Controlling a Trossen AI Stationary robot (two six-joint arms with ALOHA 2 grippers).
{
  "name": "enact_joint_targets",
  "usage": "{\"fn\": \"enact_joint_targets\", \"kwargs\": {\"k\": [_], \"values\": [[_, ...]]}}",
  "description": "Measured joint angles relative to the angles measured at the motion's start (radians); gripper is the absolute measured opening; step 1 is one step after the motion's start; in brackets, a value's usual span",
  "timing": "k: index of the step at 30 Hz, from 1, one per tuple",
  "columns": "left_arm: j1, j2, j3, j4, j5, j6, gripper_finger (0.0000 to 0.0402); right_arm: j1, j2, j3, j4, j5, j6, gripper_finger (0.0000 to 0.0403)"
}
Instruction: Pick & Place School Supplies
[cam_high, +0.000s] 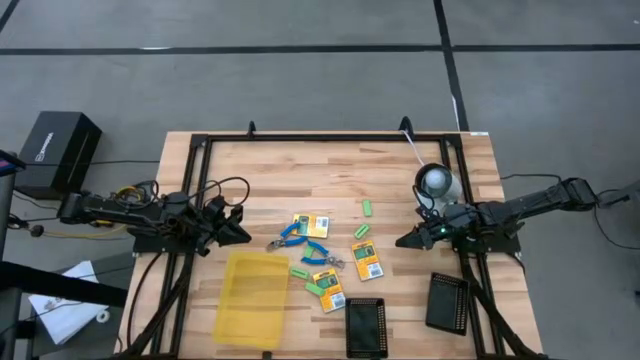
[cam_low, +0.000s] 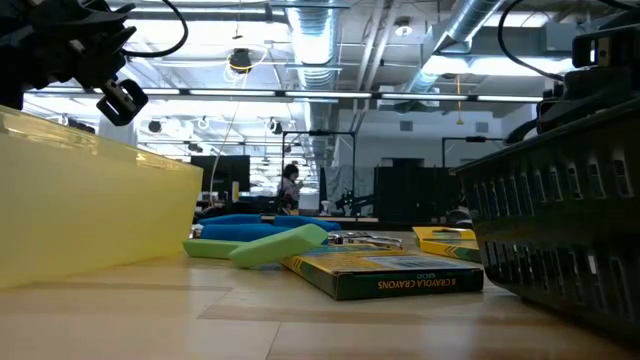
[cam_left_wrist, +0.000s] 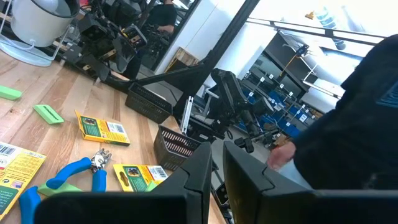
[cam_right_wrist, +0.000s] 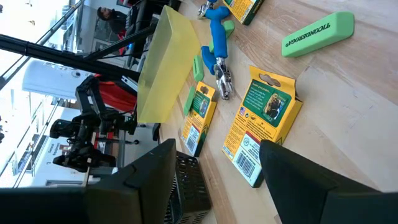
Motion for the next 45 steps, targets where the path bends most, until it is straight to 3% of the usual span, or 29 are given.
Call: {"fn": "enact_joint_targets", "kwargs": {"k": [18, 34, 45], "values": [[0.000, 0.000, 0.000, 0.000, 0.000, 0.049, 0.0035, -0.003, -0.001, 0.000, 0.000, 0.027, -0.063, 0.0224], [0.000, 0.000, 0.000, 0.000, 0.000, 0.049, 0.0035, -0.083, 0.022, 0.000, -0.027, 0.060, -0.060, 0.0224], [0.000, 0.000, 0.000, 0.002, 0.000, 0.049, 0.0035, -0.082, 0.020, 0.000, -0.008, 0.057, 0.147, 0.0224]]}}
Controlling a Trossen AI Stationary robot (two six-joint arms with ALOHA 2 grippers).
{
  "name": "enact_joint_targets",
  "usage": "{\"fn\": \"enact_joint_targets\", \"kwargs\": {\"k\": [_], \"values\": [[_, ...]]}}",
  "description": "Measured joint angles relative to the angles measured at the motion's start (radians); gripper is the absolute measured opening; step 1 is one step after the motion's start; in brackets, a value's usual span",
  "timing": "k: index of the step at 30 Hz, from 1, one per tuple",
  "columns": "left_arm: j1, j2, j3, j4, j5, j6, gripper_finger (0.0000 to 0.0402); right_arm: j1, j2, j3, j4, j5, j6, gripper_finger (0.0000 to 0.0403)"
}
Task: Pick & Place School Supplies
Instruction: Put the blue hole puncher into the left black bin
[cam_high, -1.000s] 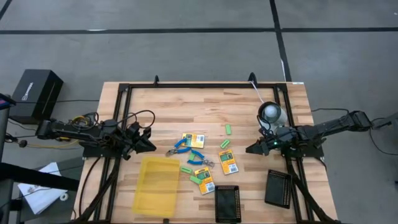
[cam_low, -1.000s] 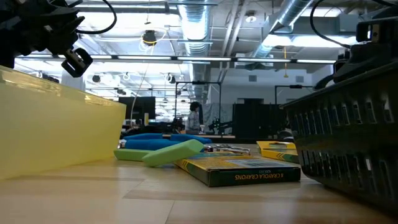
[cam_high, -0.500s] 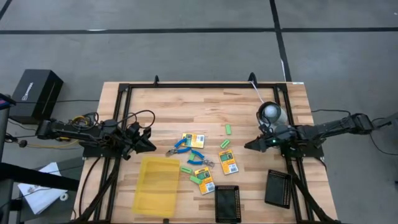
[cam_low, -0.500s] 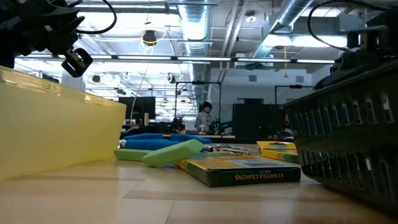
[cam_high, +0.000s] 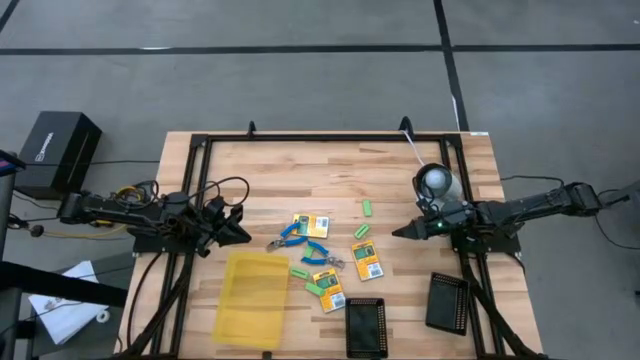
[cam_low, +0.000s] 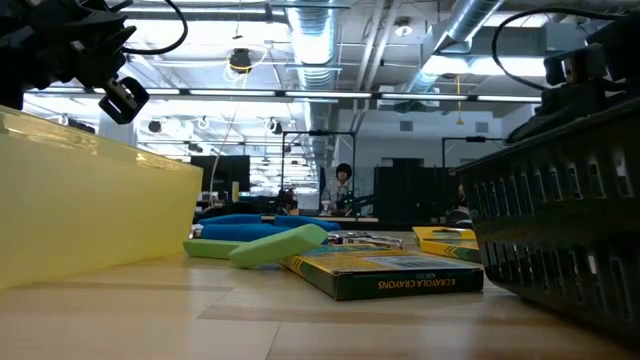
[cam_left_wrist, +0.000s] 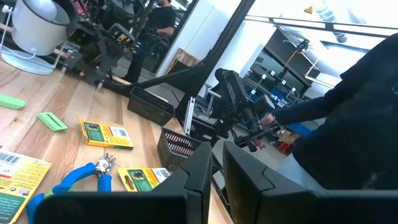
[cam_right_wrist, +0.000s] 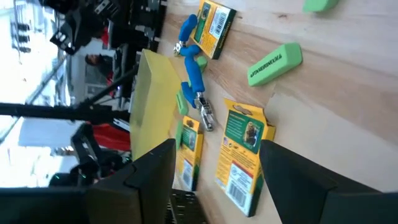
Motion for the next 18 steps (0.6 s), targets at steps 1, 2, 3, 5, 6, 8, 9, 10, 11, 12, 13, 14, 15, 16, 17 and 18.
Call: {"fn": "enact_joint_targets", "kwargs": {"k": [1, 2, 3, 5, 6, 8, 9, 10, 11, 12, 13, 14, 15, 16, 17, 18], "values": [[0.000, 0.000, 0.000, 0.000, 0.000, 0.000, 0.0035, 0.000, 0.000, 0.000, 0.000, 0.000, 0.014, 0.0224], [0.000, 0.000, 0.000, 0.000, 0.000, 0.000, 0.0035, 0.000, 0.000, 0.000, 0.000, 0.001, 0.019, 0.0224], [0.000, 0.000, 0.000, 0.001, 0.000, 0.000, 0.0035, 0.000, 0.000, 0.000, 0.000, 0.001, 0.019, 0.0224], [0.000, 0.000, 0.000, 0.001, -0.019, 0.000, 0.0035, 0.000, 0.000, 0.000, 0.000, 0.001, 0.018, 0.0224], [0.000, 0.000, 0.000, 0.001, -0.044, 0.000, 0.0035, 0.000, 0.000, 0.000, 0.000, 0.002, 0.011, 0.0224], [0.000, 0.000, 0.000, 0.002, -0.103, -0.001, 0.0035, 0.000, 0.000, 0.000, 0.000, 0.003, 0.004, 0.0224], [0.000, 0.000, 0.000, 0.005, -0.126, -0.003, 0.0035, 0.000, 0.000, 0.000, 0.000, 0.003, 0.003, 0.0224], [0.000, 0.000, 0.000, 0.007, -0.147, -0.008, 0.0035, 0.000, 0.000, 0.000, 0.000, 0.003, 0.003, 0.0224], [0.000, 0.000, 0.000, 0.007, -0.166, -0.022, 0.0035, 0.000, 0.000, 0.000, 0.000, 0.003, 0.004, 0.0224], [0.000, 0.000, 0.000, 0.007, -0.180, -0.031, 0.0035, 0.000, 0.000, 0.000, 0.000, 0.003, 0.010, 0.0224], [0.000, 0.000, 0.000, 0.007, -0.192, -0.031, 0.0035, 0.000, 0.000, 0.000, 0.000, 0.004, 0.020, 0.0224], [0.000, 0.000, 0.000, 0.008, -0.198, -0.030, 0.0035, 0.000, 0.000, 0.000, 0.001, 0.011, 0.036, 0.0224], [0.000, 0.000, 0.000, 0.008, -0.198, -0.030, 0.0035, 0.001, 0.000, 0.000, 0.002, 0.025, 0.059, 0.0224], [0.000, 0.000, 0.000, 0.008, -0.198, -0.030, 0.0035, 0.001, 0.000, 0.000, 0.003, 0.039, 0.088, 0.0224], [0.000, 0.000, 0.000, 0.009, -0.199, -0.030, 0.0035, 0.001, 0.000, 0.000, 0.004, 0.054, 0.120, 0.0224], [0.000, 0.000, 0.000, 0.013, -0.201, -0.031, 0.0035, 0.001, 0.000, 0.000, 0.004, 0.070, 0.146, 0.0224]]}}
